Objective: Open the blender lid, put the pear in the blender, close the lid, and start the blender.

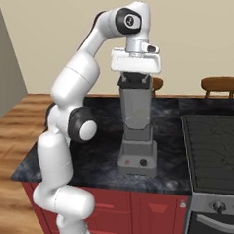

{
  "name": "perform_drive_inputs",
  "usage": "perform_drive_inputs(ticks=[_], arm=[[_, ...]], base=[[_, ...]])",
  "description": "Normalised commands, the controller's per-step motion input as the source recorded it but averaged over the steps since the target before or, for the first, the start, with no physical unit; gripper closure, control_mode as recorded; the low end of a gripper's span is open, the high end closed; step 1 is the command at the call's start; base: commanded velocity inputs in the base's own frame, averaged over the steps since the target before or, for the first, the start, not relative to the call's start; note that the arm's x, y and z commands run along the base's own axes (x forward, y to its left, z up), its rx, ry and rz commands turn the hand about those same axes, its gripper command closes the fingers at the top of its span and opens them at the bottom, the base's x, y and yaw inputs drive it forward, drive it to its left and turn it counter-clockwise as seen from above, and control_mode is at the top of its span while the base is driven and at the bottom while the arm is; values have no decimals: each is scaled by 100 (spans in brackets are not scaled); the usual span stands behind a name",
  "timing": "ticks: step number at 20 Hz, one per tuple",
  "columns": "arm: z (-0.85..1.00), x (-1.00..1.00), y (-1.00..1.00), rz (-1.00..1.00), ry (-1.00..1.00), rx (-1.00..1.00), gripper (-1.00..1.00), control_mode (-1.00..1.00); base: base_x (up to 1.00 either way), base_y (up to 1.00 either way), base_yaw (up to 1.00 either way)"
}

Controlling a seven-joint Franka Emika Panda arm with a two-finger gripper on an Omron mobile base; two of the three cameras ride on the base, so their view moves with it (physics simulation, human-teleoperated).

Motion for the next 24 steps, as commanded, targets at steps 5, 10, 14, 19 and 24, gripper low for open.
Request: perform_drive_inputs(ticks=[5,10,14,19,24], arm=[[-19,-20,-22,0,3,0,100,-100],[10,-19,-29,0,3,0,100,-100],[1,-18,-25,0,0,-1,100,-100],[17,-2,-9,-1,2,-4,100,-100],[7,-4,0,-2,7,-3,100,-100]], base=[[0,0,0],[0,0,0],[0,0,0],[0,0,0],[0,0,0]])
